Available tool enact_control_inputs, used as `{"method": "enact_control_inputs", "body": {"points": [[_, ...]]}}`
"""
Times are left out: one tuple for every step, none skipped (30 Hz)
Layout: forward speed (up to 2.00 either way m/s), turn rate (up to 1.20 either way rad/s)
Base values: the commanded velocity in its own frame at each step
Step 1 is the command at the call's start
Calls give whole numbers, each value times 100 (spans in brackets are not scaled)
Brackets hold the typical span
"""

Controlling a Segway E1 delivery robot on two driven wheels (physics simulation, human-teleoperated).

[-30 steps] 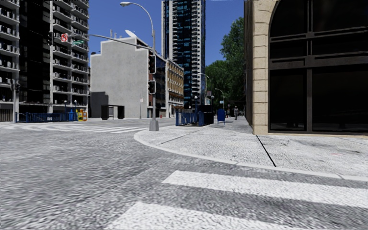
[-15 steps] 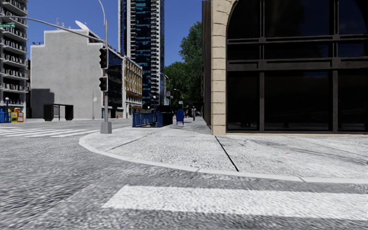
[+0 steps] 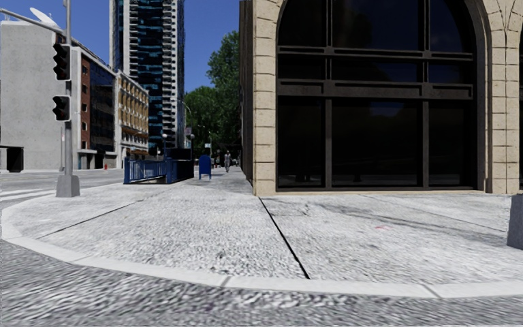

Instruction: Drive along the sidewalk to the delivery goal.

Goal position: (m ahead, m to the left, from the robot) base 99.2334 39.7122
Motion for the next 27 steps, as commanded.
{"method": "enact_control_inputs", "body": {"points": [[200,0],[200,0],[200,0],[200,0],[200,0],[200,0],[200,0],[200,0],[200,0],[200,0],[200,0],[192,0],[167,0],[157,0],[154,0],[154,0],[154,0],[148,0],[142,0],[140,0],[140,0],[140,0],[140,0],[140,0],[140,0],[140,0],[140,3]]}}
